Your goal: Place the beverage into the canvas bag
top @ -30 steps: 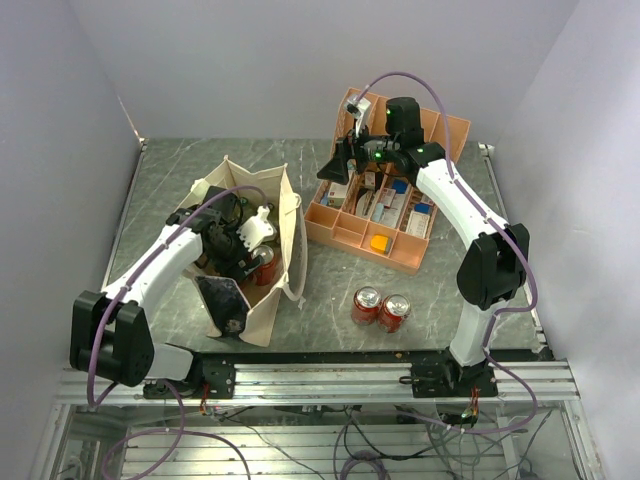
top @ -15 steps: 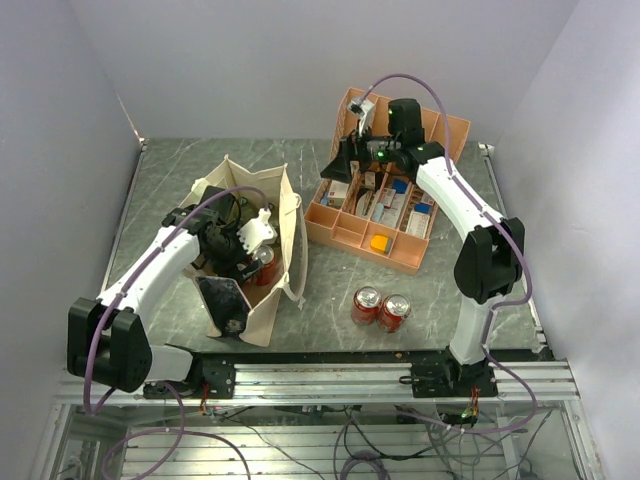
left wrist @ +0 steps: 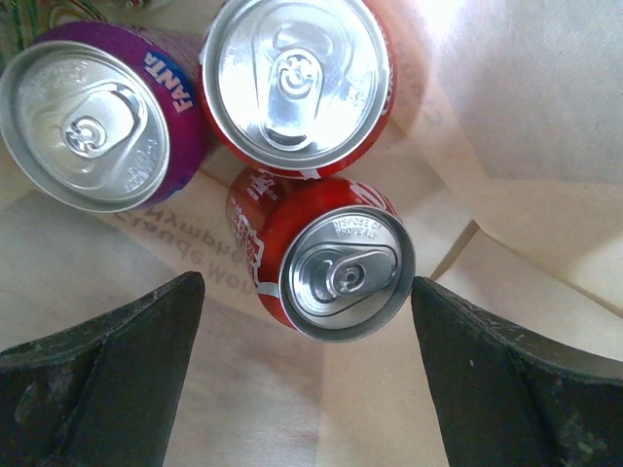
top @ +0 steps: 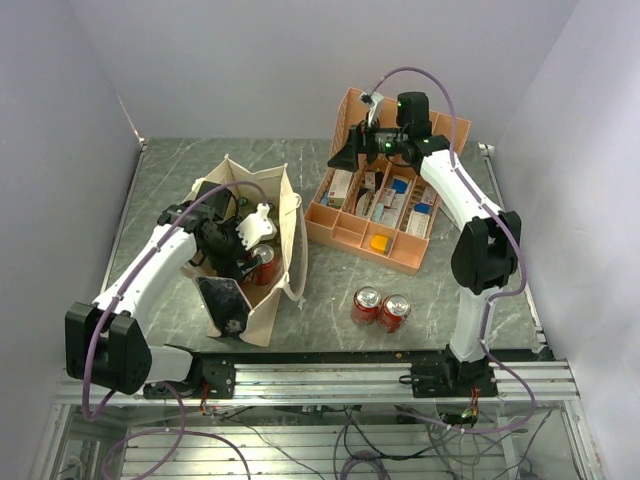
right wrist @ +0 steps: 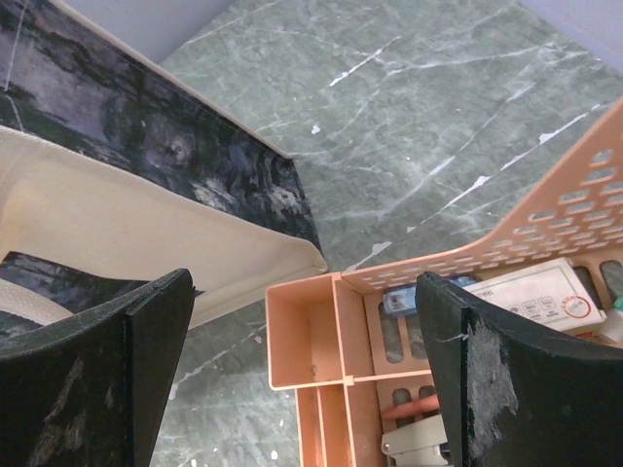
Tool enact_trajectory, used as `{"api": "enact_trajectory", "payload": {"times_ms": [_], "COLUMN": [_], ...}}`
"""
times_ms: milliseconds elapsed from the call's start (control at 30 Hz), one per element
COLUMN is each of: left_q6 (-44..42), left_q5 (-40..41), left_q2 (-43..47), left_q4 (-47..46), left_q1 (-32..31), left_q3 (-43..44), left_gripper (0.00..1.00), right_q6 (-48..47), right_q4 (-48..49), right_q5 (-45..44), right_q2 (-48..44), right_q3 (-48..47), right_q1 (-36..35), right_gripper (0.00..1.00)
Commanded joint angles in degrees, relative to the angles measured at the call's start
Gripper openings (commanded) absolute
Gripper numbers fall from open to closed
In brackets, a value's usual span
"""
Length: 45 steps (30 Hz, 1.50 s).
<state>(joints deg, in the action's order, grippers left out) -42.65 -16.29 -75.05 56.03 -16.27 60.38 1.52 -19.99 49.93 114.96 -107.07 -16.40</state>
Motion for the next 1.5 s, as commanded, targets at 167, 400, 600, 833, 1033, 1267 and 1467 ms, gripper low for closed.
{"api": "enact_trajectory", "payload": {"times_ms": [167,400,600,833,1033,1267,1467], "left_q6": [1.06,1.23,0.83,1.08,-6.08,-20.65,-30.99], "left_q5": [-6.33,-8.10,-8.12,-9.06,-9.51,-11.19,-11.15], "left_q2": [-3.34,-5.29,-6.15,-6.09,-3.52,1.96,4.27], "left_q4": [0.29,1.44,2.07,4.49,10.05,16.73,18.89], "left_q1": [2.54,4.01,4.69,5.53,5.55,5.54,5.15], "left_q3": [5.65,8.69,9.89,12.97,13.95,9.34,4.83], "left_gripper": [0.96,0.95,0.95,0.95,0.95,0.98,0.97], "right_q6": [1.65,2.07,2.69,3.15,3.49,3.09,1.93], "right_q4": [-0.59,-0.53,-0.85,-1.50,-2.03,-1.90,-2.04], "right_q5": [2.16,2.45,2.69,3.24,3.67,3.42,3.05], "right_q2": [4.02,5.39,7.21,9.00,9.07,8.17,6.46], "right_q3": [-4.15,-5.88,-8.14,-10.70,-11.36,-10.20,-7.54], "right_q1": [2.54,3.08,3.35,3.53,3.73,4.12,4.21], "right_gripper": [0.96,0.96,0.96,0.96,0.96,0.96,0.95]}}
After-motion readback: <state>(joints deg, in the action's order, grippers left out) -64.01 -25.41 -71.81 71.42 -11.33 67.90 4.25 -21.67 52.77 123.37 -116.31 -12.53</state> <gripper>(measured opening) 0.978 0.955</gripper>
